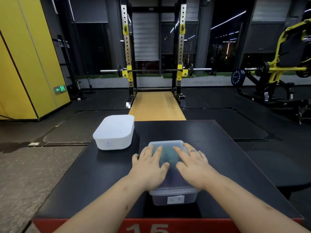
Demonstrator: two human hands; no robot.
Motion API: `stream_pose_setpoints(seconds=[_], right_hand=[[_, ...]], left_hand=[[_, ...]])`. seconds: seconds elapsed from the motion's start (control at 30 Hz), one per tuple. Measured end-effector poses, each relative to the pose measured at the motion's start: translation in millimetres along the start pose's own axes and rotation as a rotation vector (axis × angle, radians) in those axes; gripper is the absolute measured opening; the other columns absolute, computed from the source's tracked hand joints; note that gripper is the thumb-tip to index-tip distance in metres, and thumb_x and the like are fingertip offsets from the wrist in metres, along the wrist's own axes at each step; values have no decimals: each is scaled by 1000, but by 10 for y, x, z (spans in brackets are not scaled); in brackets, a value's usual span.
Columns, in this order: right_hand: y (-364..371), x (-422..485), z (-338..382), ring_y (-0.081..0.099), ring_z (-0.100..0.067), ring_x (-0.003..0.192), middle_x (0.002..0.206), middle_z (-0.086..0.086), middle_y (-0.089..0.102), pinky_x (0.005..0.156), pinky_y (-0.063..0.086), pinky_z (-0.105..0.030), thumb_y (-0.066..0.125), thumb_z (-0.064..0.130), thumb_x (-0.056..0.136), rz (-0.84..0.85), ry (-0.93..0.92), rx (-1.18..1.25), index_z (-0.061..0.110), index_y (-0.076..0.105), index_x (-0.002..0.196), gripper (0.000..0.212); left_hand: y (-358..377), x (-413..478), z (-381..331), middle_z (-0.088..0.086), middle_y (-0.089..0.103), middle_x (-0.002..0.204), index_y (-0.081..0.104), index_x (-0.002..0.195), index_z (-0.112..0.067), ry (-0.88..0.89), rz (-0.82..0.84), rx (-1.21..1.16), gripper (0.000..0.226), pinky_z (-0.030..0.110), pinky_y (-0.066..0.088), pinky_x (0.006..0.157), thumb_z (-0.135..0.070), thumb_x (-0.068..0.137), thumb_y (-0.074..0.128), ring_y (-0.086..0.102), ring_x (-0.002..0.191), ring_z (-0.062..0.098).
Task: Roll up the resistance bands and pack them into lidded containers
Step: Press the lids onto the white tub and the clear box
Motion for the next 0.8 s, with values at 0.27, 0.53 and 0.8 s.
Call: stream_pose_setpoints(seconds=[0.27,0.53,0.8], right_hand=[[156,83,-76,-15,-10,157,173,3,-7,128,-4,-43,26,36,103,54,-9,21,36,2,164,66],[32,350,-75,-3,-18,159,173,-4,-5,129,-1,-43,26,34,103,-10,-7,-36,30,9,164,64],[134,430,-114,-14,-13,158,173,0,-11,129,-1,-42,25,37,105,72,-4,-21,32,1,165,65]], left_hand=[[176,98,77,1,-20,169,-9,162,-31,-5,81,-82,71,50,-12,125,-58,103,21,-23,154,13],[8,296,131,5,0,171,4,163,-24,12,-15,3,70,49,-8,125,-55,104,24,-8,157,17],[122,368,168,1,-18,170,-2,163,-25,4,101,-55,74,49,-11,125,-61,103,22,-20,155,13]])
Point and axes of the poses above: each hand's wrist, its own x-axis towards the middle knuckle, its own y-axis out of the palm, z = x × y, the point moved 3 cm from there along x, towards the middle knuckle
